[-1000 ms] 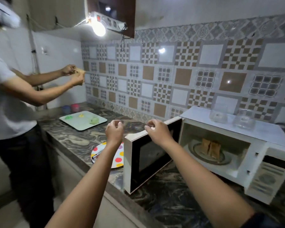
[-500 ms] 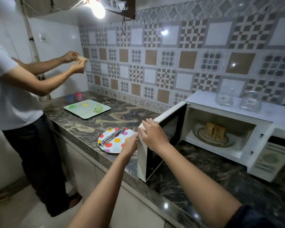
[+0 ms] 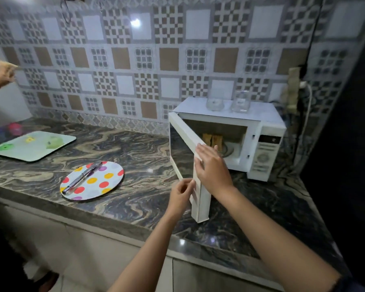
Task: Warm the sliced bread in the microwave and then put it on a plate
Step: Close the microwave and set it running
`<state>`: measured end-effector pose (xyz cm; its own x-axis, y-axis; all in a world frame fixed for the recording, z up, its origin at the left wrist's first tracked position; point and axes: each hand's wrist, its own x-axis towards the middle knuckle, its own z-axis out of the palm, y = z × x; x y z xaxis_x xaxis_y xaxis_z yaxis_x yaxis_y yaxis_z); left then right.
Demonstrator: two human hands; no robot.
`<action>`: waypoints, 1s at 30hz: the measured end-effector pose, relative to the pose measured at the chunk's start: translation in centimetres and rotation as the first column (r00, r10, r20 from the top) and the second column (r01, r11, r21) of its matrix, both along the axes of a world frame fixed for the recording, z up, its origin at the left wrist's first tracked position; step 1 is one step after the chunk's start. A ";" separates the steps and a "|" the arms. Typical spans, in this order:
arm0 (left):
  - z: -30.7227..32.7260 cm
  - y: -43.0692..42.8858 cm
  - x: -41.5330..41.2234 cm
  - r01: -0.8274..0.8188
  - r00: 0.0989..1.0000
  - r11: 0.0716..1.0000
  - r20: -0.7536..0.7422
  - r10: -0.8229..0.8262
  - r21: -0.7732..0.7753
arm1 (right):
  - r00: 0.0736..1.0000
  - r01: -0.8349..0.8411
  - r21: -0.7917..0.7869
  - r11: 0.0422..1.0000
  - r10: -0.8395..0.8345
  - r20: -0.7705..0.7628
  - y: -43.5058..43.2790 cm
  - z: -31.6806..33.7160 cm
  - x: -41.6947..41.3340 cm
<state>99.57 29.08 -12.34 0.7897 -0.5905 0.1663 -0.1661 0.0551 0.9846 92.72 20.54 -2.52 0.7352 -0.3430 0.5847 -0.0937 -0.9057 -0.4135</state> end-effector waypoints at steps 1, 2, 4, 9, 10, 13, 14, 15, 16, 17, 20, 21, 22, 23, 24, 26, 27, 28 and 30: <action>-0.1 -1.4 -0.3 0.017 1.000 1.000 0.008 -0.017 -0.001 | 0.999 0.036 -0.016 0.999 -0.036 -0.002 -1.0 0.0 -0.4; -0.1 -2.7 -0.5 0.032 0.999 0.999 0.012 -0.032 0.002 | 0.998 0.066 -0.032 0.997 -0.066 -0.007 -2.1 0.0 -0.7; 0.1 -5.4 -0.8 0.062 0.998 0.998 0.026 -0.062 0.010 | 0.994 0.112 -0.049 0.993 -0.112 -0.006 -4.3 0.1 -1.1; 0.3 -11.7 -0.7 0.135 0.989 0.989 0.056 -0.139 0.063 | 0.987 0.162 -0.009 0.987 -0.163 -0.018 -9.8 0.6 -1.6; 0.4 -13.0 -0.5 0.148 0.986 0.986 0.060 -0.153 0.077 | 0.986 0.165 -0.006 0.986 -0.165 -0.024 -11.0 0.7 -1.5; 0.7 -16.8 0.4 0.183 0.979 0.976 0.071 -0.192 0.115 | 0.980 0.198 0.066 0.978 -0.198 -0.008 -14.8 0.5 -0.8; 0.9 -17.9 0.8 0.203 0.973 0.971 0.086 -0.215 0.129 | 0.977 0.212 0.109 0.971 -0.215 0.013 -16.0 0.5 -0.6; 1.2 -18.9 1.2 0.224 0.964 0.964 0.112 -0.241 0.144 | 0.970 0.230 0.139 0.963 -0.237 0.043 -17.0 0.5 -0.4; 1.3 -19.8 1.5 0.237 0.955 0.958 0.142 -0.261 0.164 | 0.963 0.245 0.154 0.957 -0.259 0.079 -18.1 0.5 -0.2; 1.4 -20.7 1.9 0.242 0.947 0.954 0.172 -0.272 0.177 | 0.954 0.259 0.161 0.952 -0.278 0.111 -19.1 0.5 -0.1; 1.3 -23.1 2.7 0.227 0.932 0.958 0.246 -0.267 0.178 | 0.937 0.294 0.153 0.944 -0.316 0.148 -21.6 0.8 0.5; 1.2 -23.8 3.0 0.217 0.929 0.960 0.264 -0.258 0.177 | 0.936 0.300 0.152 0.942 -0.321 0.141 -22.3 0.8 0.7; 1.0 -24.5 3.2 0.212 0.928 0.961 0.273 -0.255 0.178 | 0.938 0.308 0.152 0.939 -0.327 0.119 -23.0 0.8 1.0; 0.8 -25.2 3.6 0.212 0.926 0.960 0.275 -0.258 0.184 | 0.938 0.325 0.145 0.935 -0.338 0.081 -23.8 0.8 1.2; 0.8 -25.9 3.9 0.214 0.925 0.958 0.275 -0.262 0.194 | 0.934 0.348 0.124 0.929 -0.355 0.036 -24.6 0.8 1.4; 1.2 -27.0 4.1 0.206 0.916 0.952 0.299 -0.269 0.224 | 0.922 0.386 0.041 0.921 -0.384 -0.052 -26.2 1.0 1.5; 1.5 -27.3 3.9 0.202 0.903 0.949 0.329 -0.276 0.243 | 0.917 0.390 -0.013 0.921 -0.389 -0.088 -27.1 1.1 1.4; 1.7 -27.5 3.8 0.197 0.888 0.943 0.360 -0.287 0.267 | 0.915 0.377 -0.070 0.923 -0.383 -0.125 -27.9 1.2 1.3; 1.6 -27.6 3.5 0.183 0.872 0.937 0.391 -0.295 0.297 | 0.908 0.329 -0.170 0.929 -0.361 -0.212 -29.2 1.4 1.2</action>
<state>103.05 1.46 -10.79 0.5049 -0.8171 0.2781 -0.5818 -0.0841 0.8090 93.92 -8.61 -1.16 0.7057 -0.5341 0.4655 -0.4900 -0.8425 -0.2238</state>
